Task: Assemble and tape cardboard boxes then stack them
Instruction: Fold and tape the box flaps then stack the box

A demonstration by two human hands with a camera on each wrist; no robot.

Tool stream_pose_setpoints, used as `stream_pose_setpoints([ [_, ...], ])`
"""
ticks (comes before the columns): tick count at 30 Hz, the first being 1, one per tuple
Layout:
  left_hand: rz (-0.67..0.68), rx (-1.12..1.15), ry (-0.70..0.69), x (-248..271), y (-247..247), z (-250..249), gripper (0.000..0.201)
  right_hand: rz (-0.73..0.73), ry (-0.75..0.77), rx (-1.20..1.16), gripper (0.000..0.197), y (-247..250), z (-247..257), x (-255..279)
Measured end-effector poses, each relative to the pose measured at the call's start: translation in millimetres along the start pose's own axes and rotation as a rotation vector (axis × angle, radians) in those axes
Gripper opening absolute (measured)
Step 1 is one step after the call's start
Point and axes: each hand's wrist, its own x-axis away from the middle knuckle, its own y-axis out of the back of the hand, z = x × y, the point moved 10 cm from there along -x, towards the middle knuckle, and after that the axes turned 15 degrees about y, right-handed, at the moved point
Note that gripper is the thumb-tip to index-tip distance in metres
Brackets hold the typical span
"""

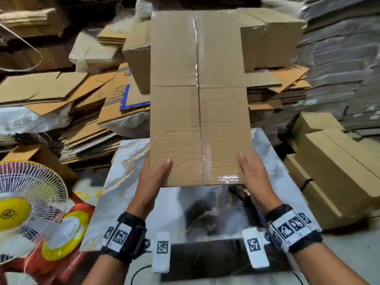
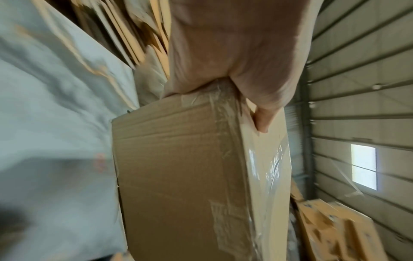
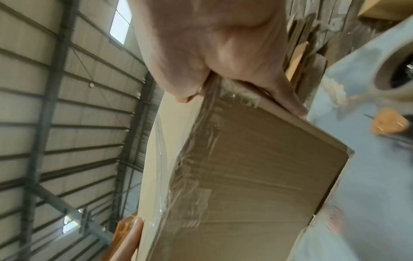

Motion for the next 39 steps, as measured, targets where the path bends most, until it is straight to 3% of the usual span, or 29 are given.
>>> stream_pose_setpoints([
  [4, 0.029, 0.024, -0.084, -16, -91, -56, 0.047, -0.04, 0.02, -0.04, 0.025, 87, 24, -57],
  [11, 0.103, -0.023, -0.195, -54, -218, -156, 0.052, 0.006, 0.034, -0.096, 0.031, 199, 72, -146],
  [15, 0.095, -0.023, -0.26, -84, -261, -204, 0.034, -0.022, 0.08, -0.227, 0.058, 229, 84, -199],
  [22, 0.153, -0.072, -0.281, -152, -315, -264, 0.042, -0.116, 0.168, -0.189, 0.027, 258, 90, -297],
  [29, 0.269, -0.16, -0.229, -242, -365, -310, 0.048, -0.188, 0.225, -0.079, 0.029, 292, 98, -402],
  [35, 0.196, -0.182, -0.364, -312, -406, -359, 0.051, -0.162, 0.272, -0.023, 0.029, 314, 109, -501],
  [39, 0.142, -0.178, -0.472, -353, -445, -399, 0.055, -0.191, 0.41, 0.058, 0.035, 336, 118, -588],
])
